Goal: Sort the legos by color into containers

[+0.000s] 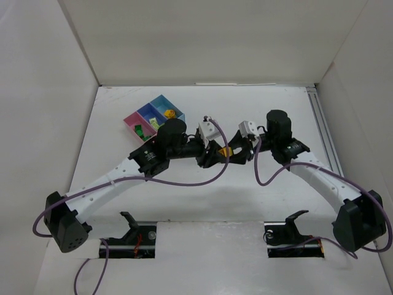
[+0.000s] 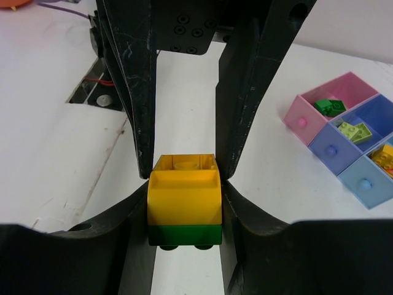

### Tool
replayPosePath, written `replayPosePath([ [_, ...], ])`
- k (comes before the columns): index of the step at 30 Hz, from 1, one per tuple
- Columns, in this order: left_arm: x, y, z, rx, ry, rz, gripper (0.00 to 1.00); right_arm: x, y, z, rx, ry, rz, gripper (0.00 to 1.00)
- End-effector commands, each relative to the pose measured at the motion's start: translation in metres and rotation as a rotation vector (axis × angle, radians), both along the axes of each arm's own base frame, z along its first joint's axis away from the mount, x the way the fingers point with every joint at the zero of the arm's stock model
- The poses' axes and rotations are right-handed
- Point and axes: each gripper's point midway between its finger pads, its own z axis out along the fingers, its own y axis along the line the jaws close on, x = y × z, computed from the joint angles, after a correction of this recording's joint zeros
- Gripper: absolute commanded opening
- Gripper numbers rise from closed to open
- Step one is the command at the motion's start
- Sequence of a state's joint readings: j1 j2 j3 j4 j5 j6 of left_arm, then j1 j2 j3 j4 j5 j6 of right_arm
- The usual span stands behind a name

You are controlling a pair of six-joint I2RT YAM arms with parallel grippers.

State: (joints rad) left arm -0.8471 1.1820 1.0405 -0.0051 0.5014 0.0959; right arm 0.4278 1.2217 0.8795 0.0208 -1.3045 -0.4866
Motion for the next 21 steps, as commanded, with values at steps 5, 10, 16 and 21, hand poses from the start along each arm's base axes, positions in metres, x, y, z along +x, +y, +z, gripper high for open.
replayPosePath([
  [5, 0.015, -0.02, -0.01, 0.066, -0.012, 0.07, 0.39, -0.018, 0.01, 0.027, 0.048, -0.053, 0.126, 0.0],
  [10, 0.016, -0.024, -0.014, 0.091, -0.009, 0.087, 0.25, -0.02, 0.011, 0.027, 0.048, -0.053, 0.136, 0.0],
  [16, 0.012, -0.024, -0.011, 0.079, -0.02, 0.064, 0.16, -0.02, 0.011, 0.031, 0.048, -0.06, 0.125, 0.0],
  [21, 0.015, -0.018, -0.003, 0.055, -0.036, 0.103, 0.0, -0.013, 0.008, 0.032, 0.044, -0.06, 0.098, 0.01],
])
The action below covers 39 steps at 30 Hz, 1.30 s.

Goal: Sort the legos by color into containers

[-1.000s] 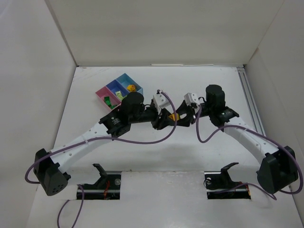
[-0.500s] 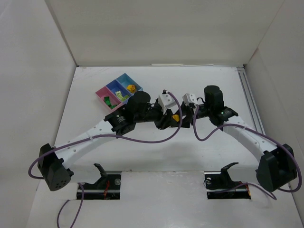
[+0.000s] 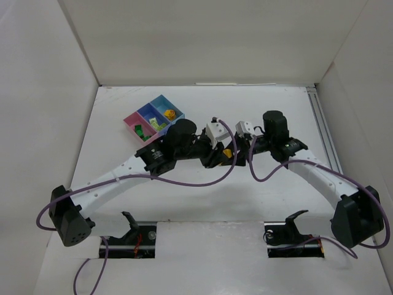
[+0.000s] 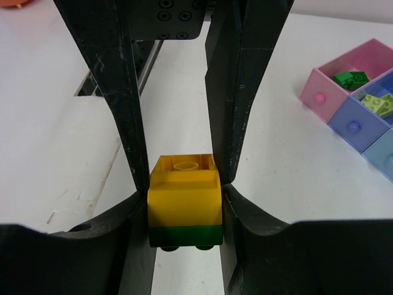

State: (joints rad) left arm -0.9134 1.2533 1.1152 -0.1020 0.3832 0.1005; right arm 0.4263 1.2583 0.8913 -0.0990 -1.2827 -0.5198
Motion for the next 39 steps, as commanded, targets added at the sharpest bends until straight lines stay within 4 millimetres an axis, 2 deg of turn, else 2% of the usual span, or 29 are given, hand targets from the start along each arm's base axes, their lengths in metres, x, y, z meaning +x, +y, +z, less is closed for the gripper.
replayPosePath([
  [1, 0.014, -0.002, 0.008, -0.034, -0.067, 0.071, 0.0, -0.012, 0.006, 0.052, 0.106, -0.145, 0.102, 0.03],
  [2, 0.018, 0.004, 0.017, -0.048, -0.084, 0.115, 0.0, -0.012, 0.006, 0.051, 0.102, -0.137, 0.102, 0.05],
  [3, 0.019, 0.009, 0.011, -0.035, -0.084, 0.138, 0.0, -0.009, 0.003, 0.048, 0.097, -0.129, 0.087, 0.05],
  [6, 0.036, 0.035, 0.027, -0.088, -0.098, 0.265, 0.0, -0.003, -0.003, 0.046, 0.089, -0.113, 0.06, 0.03],
  [11, 0.051, 0.072, 0.032, -0.112, -0.117, 0.42, 0.0, -0.003, -0.006, 0.037, 0.077, -0.084, 0.05, 0.0],
  [12, 0.055, 0.08, 0.038, -0.122, -0.133, 0.457, 0.0, 0.001, -0.008, 0.033, 0.068, -0.076, 0.028, 0.0],
  [13, 0.055, 0.081, 0.033, -0.113, -0.128, 0.458, 0.0, 0.001, -0.008, 0.033, 0.068, -0.076, 0.028, 0.0],
  [16, 0.062, 0.093, 0.041, -0.13, -0.141, 0.517, 0.0, 0.007, -0.011, 0.029, 0.048, -0.055, -0.012, 0.0],
  [21, 0.068, 0.101, 0.039, -0.123, -0.133, 0.556, 0.0, 0.011, -0.016, 0.024, 0.04, -0.039, -0.033, 0.0],
  [22, 0.066, 0.097, 0.042, -0.136, -0.142, 0.529, 0.0, 0.011, -0.016, 0.024, 0.04, -0.039, -0.033, 0.0],
  [24, 0.055, 0.079, 0.037, -0.129, -0.135, 0.401, 0.09, 0.008, -0.016, 0.03, 0.055, -0.044, -0.008, 0.0],
  [26, 0.043, 0.062, 0.034, -0.131, -0.125, 0.273, 0.28, 0.008, -0.015, 0.031, 0.059, -0.042, 0.003, 0.0],
  [27, 0.039, 0.056, 0.034, -0.136, -0.127, 0.228, 0.44, 0.007, -0.014, 0.034, 0.068, -0.05, 0.021, 0.0],
  [30, 0.019, 0.039, 0.028, -0.141, -0.108, 0.063, 0.53, 0.004, -0.011, 0.037, 0.081, -0.043, 0.06, 0.0],
  [31, 0.015, 0.037, 0.028, -0.145, -0.109, 0.029, 0.59, 0.004, -0.01, 0.037, 0.081, -0.043, 0.061, 0.0],
  [34, 0.002, 0.027, 0.028, -0.161, -0.109, -0.077, 0.67, 0.003, -0.01, 0.036, 0.089, -0.044, 0.08, 0.0],
  [39, -0.006, 0.019, 0.036, -0.188, -0.128, -0.16, 0.69, 0.001, -0.005, 0.035, 0.08, -0.047, 0.08, 0.0],
])
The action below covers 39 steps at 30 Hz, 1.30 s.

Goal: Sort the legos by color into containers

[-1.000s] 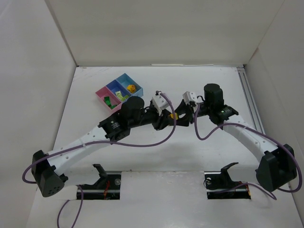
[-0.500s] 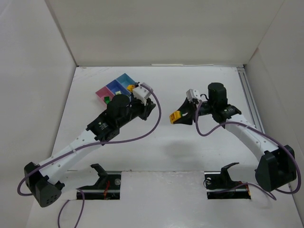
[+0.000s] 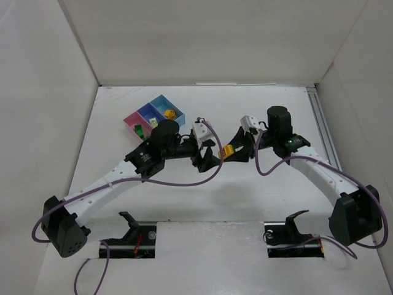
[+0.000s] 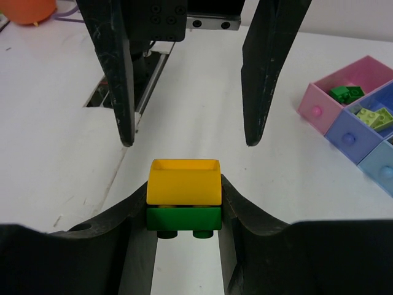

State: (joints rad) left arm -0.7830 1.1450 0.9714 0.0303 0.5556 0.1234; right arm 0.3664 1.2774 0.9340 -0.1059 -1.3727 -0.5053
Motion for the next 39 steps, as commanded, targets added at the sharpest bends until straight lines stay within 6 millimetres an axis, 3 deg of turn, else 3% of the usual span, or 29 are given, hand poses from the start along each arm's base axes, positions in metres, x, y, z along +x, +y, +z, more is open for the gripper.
replayPosePath([
  [1, -0.011, -0.01, 0.028, -0.077, -0.081, -0.118, 0.69, -0.006, 0.005, 0.019, 0.04, -0.062, 0.059, 0.0],
  [3, -0.01, -0.013, 0.034, -0.086, -0.088, -0.128, 0.69, -0.006, 0.007, 0.021, 0.04, -0.072, 0.059, 0.0],
  [8, 0.0, -0.026, 0.022, -0.038, -0.06, -0.111, 0.57, -0.01, 0.009, 0.021, 0.037, -0.063, 0.07, 0.0],
  [14, 0.0, -0.034, 0.017, -0.016, -0.041, -0.116, 0.36, -0.009, 0.011, 0.019, 0.029, -0.066, 0.061, 0.0],
  [17, -0.001, -0.033, 0.024, -0.035, -0.051, -0.113, 0.28, -0.007, 0.011, 0.019, 0.028, -0.077, 0.053, 0.0],
  [22, -0.011, -0.024, 0.036, -0.073, -0.098, -0.124, 0.29, -0.009, 0.01, 0.011, 0.019, -0.06, 0.054, 0.0],
  [26, -0.017, -0.018, 0.047, -0.104, -0.13, -0.123, 0.4, -0.013, 0.012, 0.013, 0.023, -0.078, 0.065, 0.0],
  [32, -0.023, -0.019, 0.046, -0.111, -0.126, -0.161, 0.54, -0.011, 0.012, 0.011, 0.017, -0.082, 0.055, 0.0],
  [39, -0.022, -0.017, 0.05, -0.113, -0.132, -0.149, 0.58, -0.014, 0.011, 0.007, -0.011, -0.107, 0.058, 0.0],
])
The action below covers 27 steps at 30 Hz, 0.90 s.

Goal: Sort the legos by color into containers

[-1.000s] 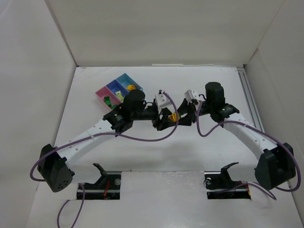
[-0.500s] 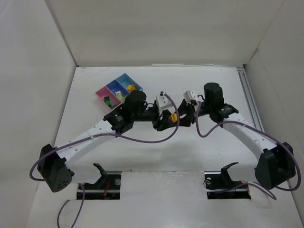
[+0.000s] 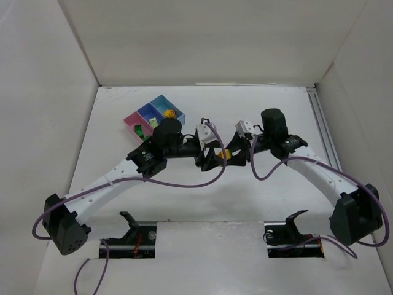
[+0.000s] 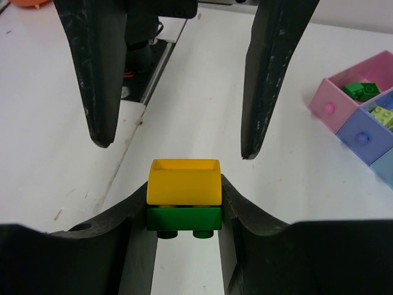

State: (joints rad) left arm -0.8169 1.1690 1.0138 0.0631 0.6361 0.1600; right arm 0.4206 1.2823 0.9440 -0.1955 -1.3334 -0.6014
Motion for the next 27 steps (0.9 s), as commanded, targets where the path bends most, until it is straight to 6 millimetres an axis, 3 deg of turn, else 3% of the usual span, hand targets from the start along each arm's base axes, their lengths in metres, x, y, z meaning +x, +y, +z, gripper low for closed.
replayPosePath([
  [1, -0.006, 0.0, 0.031, -0.072, -0.081, -0.031, 0.58, -0.004, 0.001, 0.019, 0.02, -0.093, 0.034, 0.0],
  [10, -0.006, -0.004, 0.014, -0.04, -0.044, -0.052, 0.6, 0.0, 0.004, 0.024, 0.029, -0.091, 0.069, 0.0],
  [15, -0.002, -0.005, 0.015, -0.037, -0.047, -0.034, 0.49, -0.004, 0.005, 0.022, 0.016, -0.086, 0.075, 0.0],
  [27, 0.002, -0.008, 0.01, -0.022, -0.025, -0.022, 0.45, -0.006, 0.005, 0.03, 0.035, -0.102, 0.091, 0.0],
])
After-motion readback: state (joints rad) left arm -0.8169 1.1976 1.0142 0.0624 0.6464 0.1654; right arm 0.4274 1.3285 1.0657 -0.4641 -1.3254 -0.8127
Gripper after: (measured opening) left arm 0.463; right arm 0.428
